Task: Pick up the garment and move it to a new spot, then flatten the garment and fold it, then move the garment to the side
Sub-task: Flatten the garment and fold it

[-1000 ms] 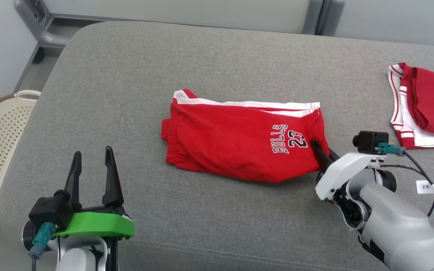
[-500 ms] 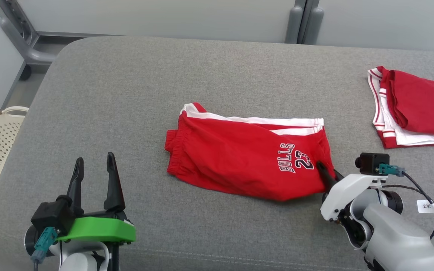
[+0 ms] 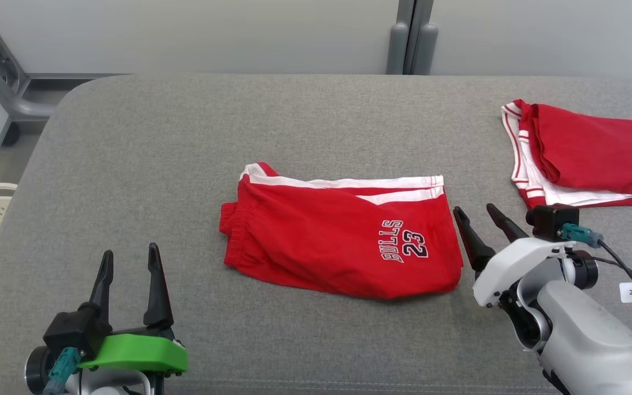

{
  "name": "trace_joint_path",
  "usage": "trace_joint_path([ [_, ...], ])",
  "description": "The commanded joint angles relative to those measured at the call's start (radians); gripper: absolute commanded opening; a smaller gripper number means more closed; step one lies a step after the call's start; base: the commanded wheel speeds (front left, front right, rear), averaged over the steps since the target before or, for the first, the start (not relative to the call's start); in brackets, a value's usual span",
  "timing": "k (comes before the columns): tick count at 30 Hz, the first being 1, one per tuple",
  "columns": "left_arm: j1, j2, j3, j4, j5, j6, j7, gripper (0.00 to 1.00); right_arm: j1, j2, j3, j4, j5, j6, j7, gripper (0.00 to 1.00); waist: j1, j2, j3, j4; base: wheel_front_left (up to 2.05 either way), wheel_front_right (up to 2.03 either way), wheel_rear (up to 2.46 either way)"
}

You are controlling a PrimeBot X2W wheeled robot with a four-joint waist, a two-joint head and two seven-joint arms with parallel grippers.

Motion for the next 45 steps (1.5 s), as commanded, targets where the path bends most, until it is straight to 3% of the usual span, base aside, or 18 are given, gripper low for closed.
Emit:
trace_joint_path([
  [1,0.019,0.003,0.003,-0.001,0.019,-0.007,-0.004,1.00,0.036,-0.002,-0.022,-0.032,-0.037,-0.001,-0.004,1.00,0.0001,-0.0001,-0.018,-0.019,0.00,0.00,0.00],
  [13,0.080,0.007,0.026,-0.013,0.102,-0.044,-0.004,1.00,0.251,0.014,-0.250,-0.323,-0.314,-0.001,-0.004,1.00,0.0001,-0.0001,-0.069,-0.067,0.00,0.00,0.00],
  [23,0.165,0.011,0.087,-0.076,0.124,-0.023,-0.004,1.00,0.425,0.065,-0.461,-0.466,-0.435,-0.001,-0.004,1.00,0.0001,-0.0001,-0.099,-0.110,0.00,0.00,0.00],
  [31,0.204,0.026,0.084,-0.068,0.146,-0.034,-0.004,1.00,0.490,0.112,-0.498,-0.501,-0.507,-0.001,-0.004,1.00,0.0001,-0.0001,-0.105,-0.127,0.00,0.00,0.00],
  [45,0.205,0.055,0.071,-0.039,0.176,-0.032,-0.004,1.00,0.487,0.122,-0.499,-0.475,-0.527,-0.001,-0.004,1.00,0.0001,-0.0001,-0.102,-0.112,0.00,0.00,0.00],
])
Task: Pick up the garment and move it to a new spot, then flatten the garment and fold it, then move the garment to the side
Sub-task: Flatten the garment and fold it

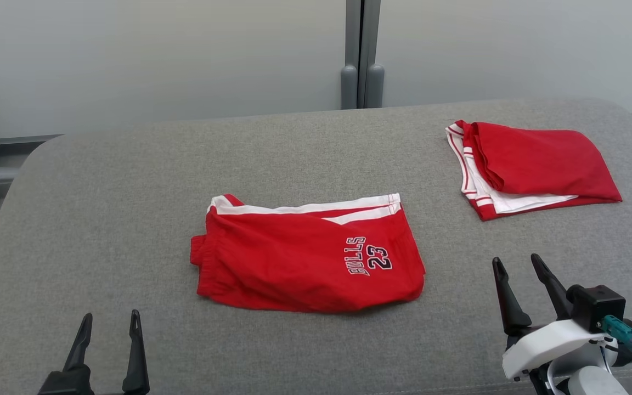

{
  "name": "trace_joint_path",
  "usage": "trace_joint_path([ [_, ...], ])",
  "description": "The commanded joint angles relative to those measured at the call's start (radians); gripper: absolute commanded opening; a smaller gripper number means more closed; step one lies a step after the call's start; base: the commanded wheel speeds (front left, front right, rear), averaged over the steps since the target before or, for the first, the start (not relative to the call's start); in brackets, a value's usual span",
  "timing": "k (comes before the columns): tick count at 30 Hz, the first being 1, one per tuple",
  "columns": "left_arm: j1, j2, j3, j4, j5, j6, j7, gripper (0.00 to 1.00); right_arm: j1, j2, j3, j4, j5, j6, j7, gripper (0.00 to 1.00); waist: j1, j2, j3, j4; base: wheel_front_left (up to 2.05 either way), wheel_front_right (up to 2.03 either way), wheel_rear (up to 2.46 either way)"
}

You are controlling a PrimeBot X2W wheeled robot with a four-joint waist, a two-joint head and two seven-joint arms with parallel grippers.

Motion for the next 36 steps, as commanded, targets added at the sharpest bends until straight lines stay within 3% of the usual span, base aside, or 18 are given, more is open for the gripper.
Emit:
trace_joint_path([
  [1,0.008,0.011,0.000,0.001,-0.002,-0.005,-0.004,1.00,0.001,0.001,-0.001,0.004,-0.003,-0.001,-0.004,1.00,0.0000,-0.0001,0.001,0.002,0.00,0.00,0.00],
  [8,-0.009,0.017,-0.005,0.007,-0.009,-0.011,-0.004,1.00,-0.033,0.002,0.028,0.049,0.029,-0.001,0.009,1.00,0.0000,-0.0001,0.003,0.011,0.00,0.00,0.00],
  [13,-0.025,0.016,-0.011,0.010,-0.016,-0.011,-0.004,1.00,-0.106,0.003,0.075,0.149,0.066,-0.001,0.036,1.00,0.0000,-0.0001,0.009,0.024,0.00,0.00,0.00],
  [24,-0.056,0.000,-0.058,0.031,-0.020,-0.023,-0.004,1.00,-0.381,0.015,0.210,0.498,0.114,-0.001,0.049,1.00,0.0000,-0.0001,0.046,0.118,0.00,0.00,0.00],
  [36,-0.147,-0.013,-0.116,0.048,-0.017,-0.038,-0.004,1.00,-0.624,0.017,0.233,0.830,0.129,-0.001,0.048,1.00,0.0000,-0.0001,0.167,0.220,0.00,0.00,0.00],
])
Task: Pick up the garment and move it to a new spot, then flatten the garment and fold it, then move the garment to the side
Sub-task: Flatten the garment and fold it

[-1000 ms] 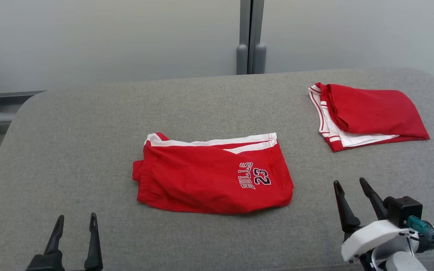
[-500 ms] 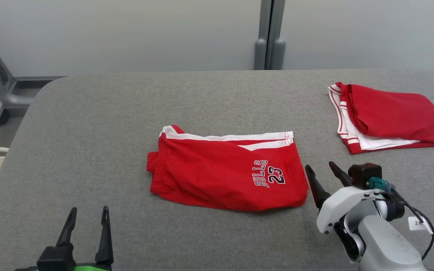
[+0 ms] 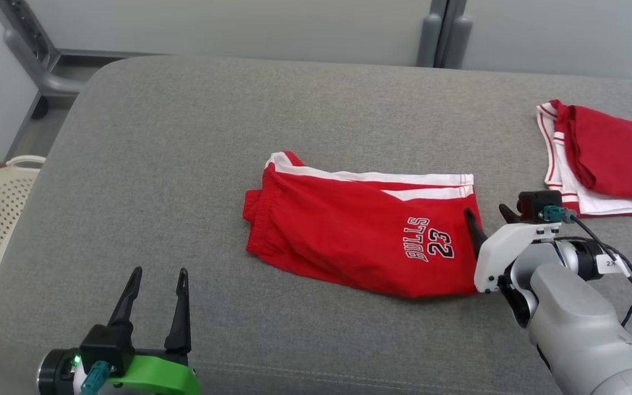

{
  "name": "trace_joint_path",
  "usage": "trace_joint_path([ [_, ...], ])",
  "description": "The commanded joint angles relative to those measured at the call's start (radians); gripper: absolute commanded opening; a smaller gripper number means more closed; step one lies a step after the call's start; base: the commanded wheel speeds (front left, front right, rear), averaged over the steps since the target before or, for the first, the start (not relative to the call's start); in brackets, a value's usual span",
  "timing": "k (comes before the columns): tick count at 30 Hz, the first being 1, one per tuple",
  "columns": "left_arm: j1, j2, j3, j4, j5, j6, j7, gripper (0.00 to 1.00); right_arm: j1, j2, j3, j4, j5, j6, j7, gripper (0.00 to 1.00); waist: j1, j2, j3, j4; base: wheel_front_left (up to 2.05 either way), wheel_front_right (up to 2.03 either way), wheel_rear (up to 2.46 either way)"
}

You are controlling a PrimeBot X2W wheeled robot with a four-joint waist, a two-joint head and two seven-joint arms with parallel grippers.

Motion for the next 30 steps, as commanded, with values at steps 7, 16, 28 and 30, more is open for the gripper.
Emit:
trace_joint_path([
  [7,-0.043,-0.006,-0.013,0.022,-0.005,-0.010,-0.004,1.00,-0.065,0.006,0.004,0.129,0.024,-0.001,0.031,1.00,0.0000,0.0000,0.058,0.073,0.00,0.00,0.00],
  [16,-0.044,-0.010,-0.003,0.034,-0.004,-0.010,-0.004,1.00,-0.076,0.000,-0.005,0.170,0.043,-0.001,0.103,1.00,0.0000,0.0000,0.041,0.068,0.00,0.00,0.00],
  [28,-0.042,-0.017,-0.009,0.028,-0.001,-0.013,-0.004,1.00,-0.072,0.035,-0.008,0.181,0.077,-0.001,0.194,1.00,0.0000,0.0000,0.048,0.062,0.00,0.00,0.00],
  [30,-0.047,-0.018,-0.012,0.033,-0.002,-0.015,-0.004,1.00,-0.078,0.039,-0.004,0.181,0.084,-0.001,0.200,1.00,0.0000,0.0000,0.050,0.069,0.00,0.00,0.00],
])
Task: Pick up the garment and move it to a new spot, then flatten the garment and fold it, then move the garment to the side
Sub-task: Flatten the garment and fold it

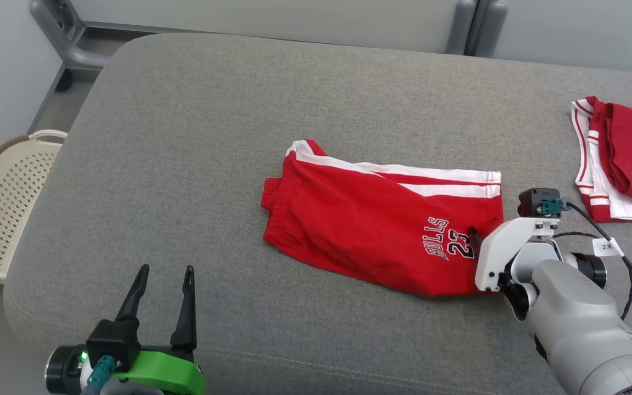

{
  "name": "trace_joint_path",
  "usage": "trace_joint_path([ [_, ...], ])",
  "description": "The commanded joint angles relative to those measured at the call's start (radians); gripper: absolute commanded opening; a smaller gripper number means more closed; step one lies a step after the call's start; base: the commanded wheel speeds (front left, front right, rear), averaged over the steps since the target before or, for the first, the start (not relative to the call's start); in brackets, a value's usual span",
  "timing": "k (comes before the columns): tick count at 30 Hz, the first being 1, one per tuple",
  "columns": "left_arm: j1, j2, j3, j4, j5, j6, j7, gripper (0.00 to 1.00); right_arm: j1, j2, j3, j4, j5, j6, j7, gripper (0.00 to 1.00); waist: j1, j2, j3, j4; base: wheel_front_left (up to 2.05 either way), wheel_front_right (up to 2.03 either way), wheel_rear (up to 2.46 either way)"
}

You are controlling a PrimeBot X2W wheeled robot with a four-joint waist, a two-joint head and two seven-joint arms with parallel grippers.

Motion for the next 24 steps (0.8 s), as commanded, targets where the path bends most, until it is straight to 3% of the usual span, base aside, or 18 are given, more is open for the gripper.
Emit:
trace_joint_path([
  [1,-0.014,-0.003,0.001,0.003,-0.003,-0.004,-0.004,1.00,0.004,0.012,0.006,0.009,0.011,0.000,0.012,0.96,0.0000,0.0000,0.004,0.008,0.00,0.00,0.00],
  [2,-0.014,-0.003,0.003,0.006,-0.004,-0.004,-0.004,1.00,0.003,0.015,0.010,0.008,0.015,0.000,0.012,0.80,0.0000,0.0000,0.004,0.011,0.00,0.00,0.00],
  [3,-0.013,-0.003,0.004,0.009,-0.004,-0.005,-0.004,1.00,0.003,0.019,0.013,0.002,0.020,0.000,0.007,0.42,0.0000,0.0000,0.003,0.014,0.00,0.00,0.00],
  [4,-0.012,-0.003,0.006,0.011,-0.003,-0.005,-0.004,1.00,0.004,0.019,0.014,-0.004,0.028,0.000,-0.002,0.16,0.0000,0.0000,0.002,0.016,0.00,0.00,0.00],
  [5,-0.012,-0.003,0.008,0.012,-0.004,-0.006,-0.004,1.00,0.007,0.018,0.017,-0.009,0.031,0.000,-0.008,0.00,0.0000,0.0000,0.001,0.018,0.00,0.00,0.00],
  [24,0.028,-0.007,0.021,0.009,0.000,0.004,-0.004,1.00,0.059,-0.100,0.130,-0.111,0.140,-0.001,-0.040,0.00,0.0000,0.0000,-0.054,-0.062,0.00,0.00,0.00],
])
